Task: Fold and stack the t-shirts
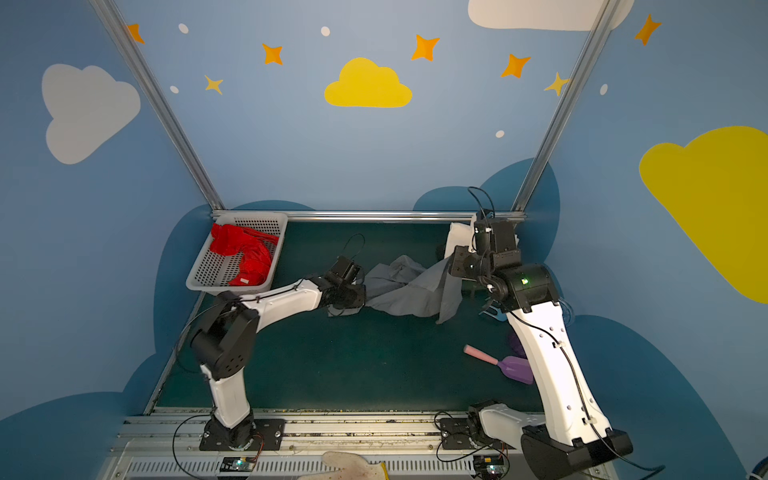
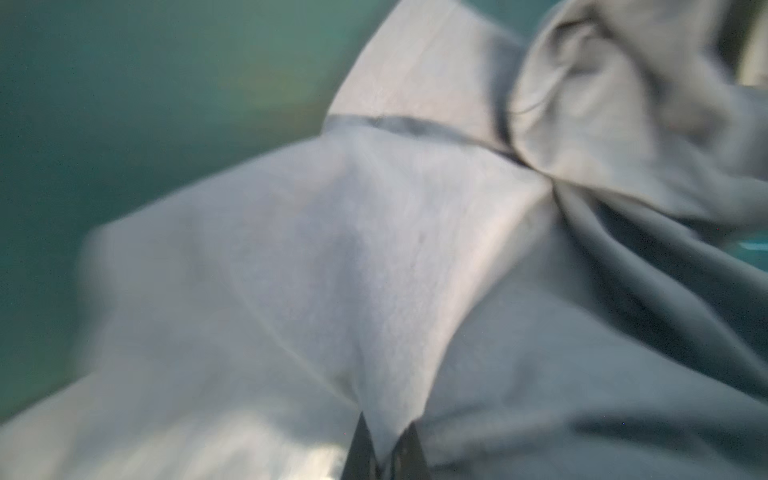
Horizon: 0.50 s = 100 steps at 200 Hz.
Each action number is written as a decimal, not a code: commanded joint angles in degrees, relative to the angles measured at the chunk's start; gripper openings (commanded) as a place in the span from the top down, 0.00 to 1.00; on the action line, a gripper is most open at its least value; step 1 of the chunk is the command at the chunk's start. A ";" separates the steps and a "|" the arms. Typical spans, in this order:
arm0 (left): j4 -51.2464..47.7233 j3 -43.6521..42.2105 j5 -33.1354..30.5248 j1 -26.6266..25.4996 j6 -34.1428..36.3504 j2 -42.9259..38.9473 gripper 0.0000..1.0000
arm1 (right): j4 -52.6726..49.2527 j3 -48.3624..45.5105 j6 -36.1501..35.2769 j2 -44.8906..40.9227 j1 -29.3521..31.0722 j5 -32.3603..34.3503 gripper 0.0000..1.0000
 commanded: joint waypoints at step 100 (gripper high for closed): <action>-13.20 -5.38 12.05 12.88 4.54 -17.04 0.94 | 8.42 4.58 1.40 16.36 -0.89 3.89 1.00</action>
